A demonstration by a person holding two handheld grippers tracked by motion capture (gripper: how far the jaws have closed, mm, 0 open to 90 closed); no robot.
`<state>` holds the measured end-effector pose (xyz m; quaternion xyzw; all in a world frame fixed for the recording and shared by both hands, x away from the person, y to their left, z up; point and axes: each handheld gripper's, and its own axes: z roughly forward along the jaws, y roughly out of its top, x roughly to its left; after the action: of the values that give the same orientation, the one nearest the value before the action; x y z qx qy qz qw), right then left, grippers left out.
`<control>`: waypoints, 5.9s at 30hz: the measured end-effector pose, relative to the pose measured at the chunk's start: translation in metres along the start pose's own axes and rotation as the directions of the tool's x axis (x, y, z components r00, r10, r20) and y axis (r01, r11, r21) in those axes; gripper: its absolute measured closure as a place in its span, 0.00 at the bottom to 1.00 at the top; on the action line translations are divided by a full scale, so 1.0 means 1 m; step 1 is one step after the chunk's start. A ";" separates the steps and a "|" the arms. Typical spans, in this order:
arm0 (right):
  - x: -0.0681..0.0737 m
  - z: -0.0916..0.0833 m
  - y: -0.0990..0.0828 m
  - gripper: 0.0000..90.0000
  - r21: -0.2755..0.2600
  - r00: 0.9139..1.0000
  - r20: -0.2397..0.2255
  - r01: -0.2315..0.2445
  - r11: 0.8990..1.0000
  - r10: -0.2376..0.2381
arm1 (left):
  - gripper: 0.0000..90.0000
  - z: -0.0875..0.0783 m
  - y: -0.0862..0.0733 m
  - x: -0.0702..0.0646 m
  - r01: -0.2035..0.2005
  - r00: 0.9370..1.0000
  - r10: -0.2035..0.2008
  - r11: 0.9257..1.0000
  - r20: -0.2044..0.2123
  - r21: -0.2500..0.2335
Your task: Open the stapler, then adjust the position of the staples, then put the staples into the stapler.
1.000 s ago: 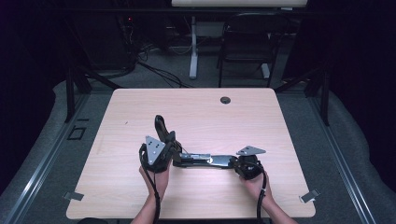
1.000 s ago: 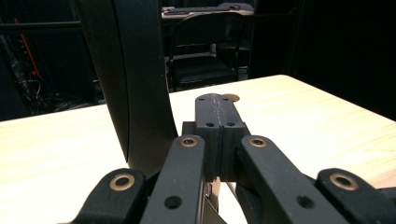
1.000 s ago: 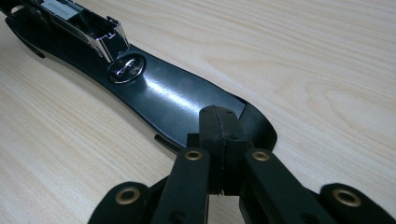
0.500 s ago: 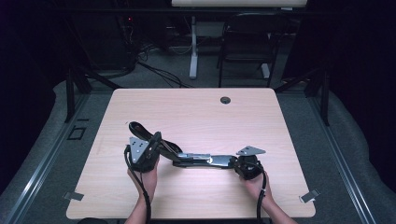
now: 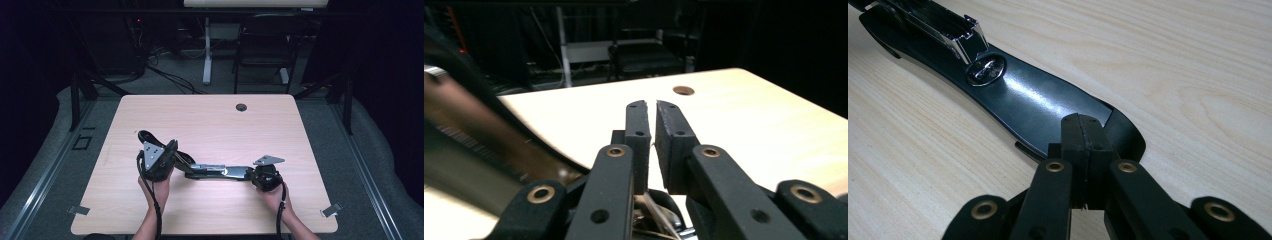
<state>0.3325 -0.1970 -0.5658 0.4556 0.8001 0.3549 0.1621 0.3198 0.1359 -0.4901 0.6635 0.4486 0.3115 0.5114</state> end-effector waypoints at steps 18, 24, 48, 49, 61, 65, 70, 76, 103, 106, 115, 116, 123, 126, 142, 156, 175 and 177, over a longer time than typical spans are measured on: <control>-0.008 -0.008 0.021 0.63 0.118 0.991 -0.128 0.062 0.991 -0.047 | 0.31 0.050 0.036 -0.046 -0.259 0.921 0.131 0.910 0.368 0.324; -0.015 -0.012 0.025 0.48 0.146 0.988 -0.145 0.073 0.987 -0.052 | 0.17 0.069 0.054 -0.056 -0.337 0.885 0.153 0.862 0.440 0.379; -0.034 -0.038 0.042 0.16 0.328 0.989 -0.081 0.143 0.934 -0.123 | 0.00 0.066 0.034 -0.049 -0.456 0.829 0.181 0.766 0.529 0.453; -0.035 -0.039 0.042 0.16 0.334 0.990 -0.083 0.136 0.933 -0.114 | 0.00 0.064 0.034 -0.049 -0.461 0.826 0.185 0.764 0.532 0.451; -0.035 -0.039 0.043 0.16 0.375 0.983 -0.103 0.179 0.910 -0.151 | 0.00 0.030 0.020 -0.051 -0.495 0.804 0.209 0.754 0.557 0.432; -0.037 -0.041 0.043 0.16 0.367 0.987 -0.096 0.158 0.916 -0.132 | 0.00 0.027 0.014 -0.045 -0.484 0.809 0.188 0.750 0.556 0.451; -0.041 -0.041 0.038 0.17 0.356 0.994 -0.069 0.102 0.929 -0.083 | 0.00 0.022 0.011 -0.038 -0.470 0.814 0.162 0.748 0.557 0.469; -0.047 -0.046 0.041 0.17 0.396 0.992 -0.072 0.125 0.910 -0.106 | 0.00 0.014 0.008 -0.030 -0.463 0.811 0.143 0.750 0.568 0.472; -0.049 -0.048 0.037 0.17 0.465 0.985 -0.064 0.174 0.868 -0.163 | 0.00 -0.013 -0.010 0.016 -0.399 0.858 0.089 0.734 0.505 0.549; -0.049 -0.048 0.038 0.17 0.477 0.984 -0.071 0.179 0.860 -0.165 | 0.00 -0.013 -0.012 0.020 -0.398 0.860 0.082 0.726 0.504 0.560; -0.049 -0.043 0.034 0.25 0.512 0.981 -0.109 0.193 0.837 -0.160 | 0.00 -0.011 -0.015 0.028 -0.365 0.867 0.040 0.728 0.496 0.580; -0.049 -0.043 0.034 0.27 0.521 0.979 -0.115 0.205 0.828 -0.169 | 0.00 -0.011 -0.014 0.028 -0.365 0.868 0.042 0.730 0.495 0.578; -0.046 -0.041 0.032 0.44 0.559 0.973 -0.152 0.232 0.796 -0.176 | 0.00 -0.012 -0.018 0.029 -0.375 0.865 0.041 0.717 0.501 0.588; -0.044 -0.040 0.030 0.51 0.571 0.972 -0.159 0.232 0.788 -0.171 | 0.00 -0.015 -0.020 0.033 -0.368 0.870 0.037 0.712 0.492 0.598; -0.034 -0.032 0.025 0.72 0.654 0.968 -0.188 0.251 0.714 -0.167 | 0.00 -0.020 -0.024 0.040 -0.358 0.878 0.031 0.706 0.478 0.611; -0.029 -0.026 0.019 0.77 0.675 0.964 -0.197 0.265 0.689 -0.177 | 0.00 -0.019 -0.024 0.043 -0.351 0.881 0.027 0.706 0.472 0.615; -0.028 -0.026 0.019 0.86 0.689 0.960 -0.199 0.278 0.669 -0.194 | 0.00 -0.018 -0.024 0.049 -0.338 0.889 0.016 0.700 0.459 0.629; -0.029 -0.027 0.020 0.86 0.683 0.962 -0.194 0.274 0.677 -0.194 | 0.00 -0.018 -0.025 0.049 -0.338 0.889 0.014 0.697 0.458 0.633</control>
<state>0.3445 -0.2258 -0.5342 0.3573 0.9335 0.0228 -0.0223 0.3175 0.1900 -0.5110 0.8979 0.3444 0.0179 0.2735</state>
